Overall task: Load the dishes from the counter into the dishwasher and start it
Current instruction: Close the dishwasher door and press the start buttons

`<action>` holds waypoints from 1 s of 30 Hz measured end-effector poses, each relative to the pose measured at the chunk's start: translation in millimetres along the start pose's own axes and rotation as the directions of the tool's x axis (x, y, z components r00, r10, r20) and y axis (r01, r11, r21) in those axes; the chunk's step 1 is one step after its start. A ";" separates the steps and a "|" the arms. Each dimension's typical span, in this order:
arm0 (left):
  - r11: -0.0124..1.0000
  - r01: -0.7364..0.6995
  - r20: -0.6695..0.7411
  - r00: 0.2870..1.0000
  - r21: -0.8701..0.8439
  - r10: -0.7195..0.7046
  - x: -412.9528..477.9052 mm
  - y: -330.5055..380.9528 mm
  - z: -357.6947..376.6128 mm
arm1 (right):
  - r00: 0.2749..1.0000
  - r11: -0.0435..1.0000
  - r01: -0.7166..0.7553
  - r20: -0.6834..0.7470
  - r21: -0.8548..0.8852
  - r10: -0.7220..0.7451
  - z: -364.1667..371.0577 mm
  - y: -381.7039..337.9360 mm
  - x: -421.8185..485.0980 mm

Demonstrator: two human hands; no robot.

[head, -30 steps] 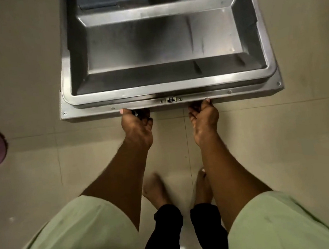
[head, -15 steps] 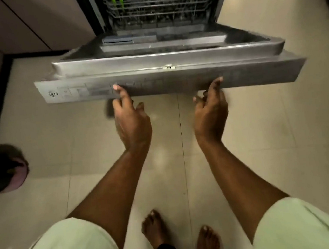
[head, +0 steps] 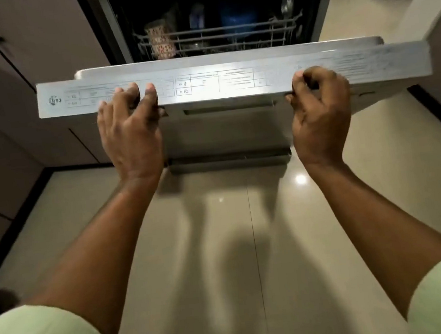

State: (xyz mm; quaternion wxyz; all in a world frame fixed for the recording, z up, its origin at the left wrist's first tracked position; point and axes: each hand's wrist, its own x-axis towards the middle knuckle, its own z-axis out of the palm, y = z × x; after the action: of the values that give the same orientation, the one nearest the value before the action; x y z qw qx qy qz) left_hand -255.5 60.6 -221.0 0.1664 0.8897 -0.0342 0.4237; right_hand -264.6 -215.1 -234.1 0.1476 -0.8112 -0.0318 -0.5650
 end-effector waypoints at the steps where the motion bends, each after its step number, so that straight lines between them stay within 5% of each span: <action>1: 0.999 -0.035 -0.033 0.999 -0.002 0.034 11.1 -3.0 5.5 | 0.999 1.000 0.019 -0.039 -0.007 -0.019 10.7 1.7 7.7; 17: 0.960 -0.281 -0.328 0.907 -0.001 0.266 44.3 -27.2 53.9 | 0.917 0.995 0.095 -0.390 0.023 -0.078 72.5 10.1 22.7; 30: 0.932 -0.323 -0.432 0.873 -0.164 0.227 107.9 -25.2 83.9 | 0.916 0.999 0.019 -0.400 0.051 0.003 112.8 10.7 69.6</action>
State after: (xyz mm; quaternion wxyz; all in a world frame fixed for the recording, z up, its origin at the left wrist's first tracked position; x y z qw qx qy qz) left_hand -119.1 65.7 -194.2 0.2097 0.7426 -0.1749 0.6116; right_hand -134.8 -202.3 -207.7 0.1706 -0.6741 -0.0193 -0.7184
